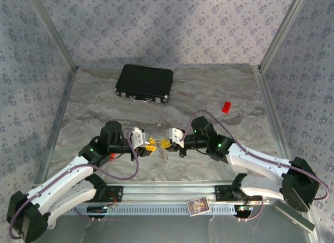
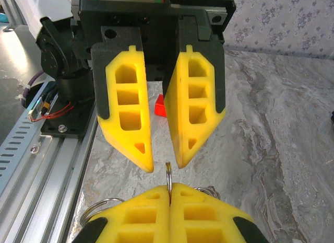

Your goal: Put the keys on the keyring

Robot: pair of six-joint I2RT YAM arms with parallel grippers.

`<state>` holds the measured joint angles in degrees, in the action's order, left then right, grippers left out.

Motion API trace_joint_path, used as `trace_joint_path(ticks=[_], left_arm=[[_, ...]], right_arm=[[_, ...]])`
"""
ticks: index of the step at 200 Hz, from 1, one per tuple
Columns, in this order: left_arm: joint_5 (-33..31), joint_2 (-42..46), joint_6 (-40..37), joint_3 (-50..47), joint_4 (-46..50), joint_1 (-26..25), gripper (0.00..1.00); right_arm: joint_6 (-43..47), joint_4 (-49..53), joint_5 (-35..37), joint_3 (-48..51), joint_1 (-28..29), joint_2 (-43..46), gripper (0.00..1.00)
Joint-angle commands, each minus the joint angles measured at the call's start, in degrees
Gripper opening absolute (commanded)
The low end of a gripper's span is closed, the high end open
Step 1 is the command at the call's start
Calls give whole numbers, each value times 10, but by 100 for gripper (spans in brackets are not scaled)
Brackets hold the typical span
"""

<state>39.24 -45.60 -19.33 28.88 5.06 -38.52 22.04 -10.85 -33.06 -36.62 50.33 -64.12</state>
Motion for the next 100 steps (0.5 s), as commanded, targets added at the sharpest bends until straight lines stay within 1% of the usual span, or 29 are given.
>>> trace_joint_path(ticks=[1,50,100], left_arm=[[29,-8,3,-1,-35,-2,23],[32,-19,10,-4,-56,-9,21],[30,-21,12,-5,-71,-11,11]], right_arm=[[-8,-34,-15,1,2,2,0],[-10,-45,-12,-2,7,-7,0],[-14,-49,-14,-2,10,-13,0]])
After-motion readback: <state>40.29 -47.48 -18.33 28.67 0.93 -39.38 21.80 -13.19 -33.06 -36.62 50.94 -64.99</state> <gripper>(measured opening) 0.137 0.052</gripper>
